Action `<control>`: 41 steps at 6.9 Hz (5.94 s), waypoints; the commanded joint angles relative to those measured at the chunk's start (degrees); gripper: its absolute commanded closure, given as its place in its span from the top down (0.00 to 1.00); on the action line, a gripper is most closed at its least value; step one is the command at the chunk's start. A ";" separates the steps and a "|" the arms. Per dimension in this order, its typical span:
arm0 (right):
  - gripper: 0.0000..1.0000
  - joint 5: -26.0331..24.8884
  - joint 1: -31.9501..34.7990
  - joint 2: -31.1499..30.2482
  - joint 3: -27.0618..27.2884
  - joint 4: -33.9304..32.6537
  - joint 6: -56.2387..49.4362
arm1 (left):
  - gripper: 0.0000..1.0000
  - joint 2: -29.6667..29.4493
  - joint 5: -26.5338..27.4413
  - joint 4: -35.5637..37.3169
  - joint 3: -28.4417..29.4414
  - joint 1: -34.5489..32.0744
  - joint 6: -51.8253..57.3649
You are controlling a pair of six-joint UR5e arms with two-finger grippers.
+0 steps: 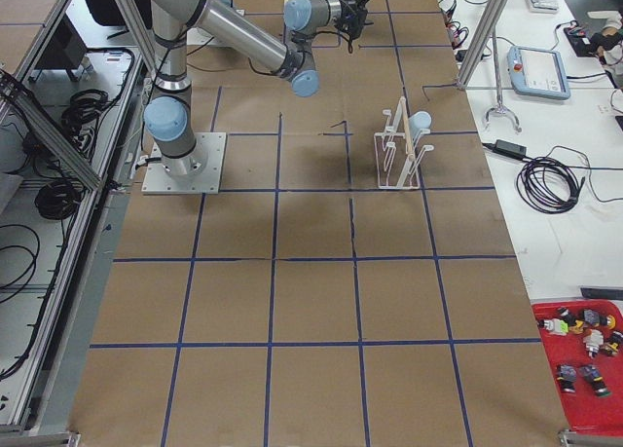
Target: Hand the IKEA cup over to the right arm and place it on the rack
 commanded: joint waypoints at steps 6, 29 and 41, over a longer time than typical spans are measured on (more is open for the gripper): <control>1.00 -0.69 0.00 1.37 0.04 0.21 -0.03 | 0.00 -11.84 17.15 53.03 -3.89 -24.09 -45.50; 0.58 -0.07 2.82 8.23 -6.38 -0.14 0.32 | 0.02 -8.41 8.93 59.27 -12.15 -27.73 -44.71; 0.57 -0.16 0.11 7.80 -6.47 0.21 -1.25 | 0.98 8.69 8.84 56.30 -26.45 -15.46 -48.58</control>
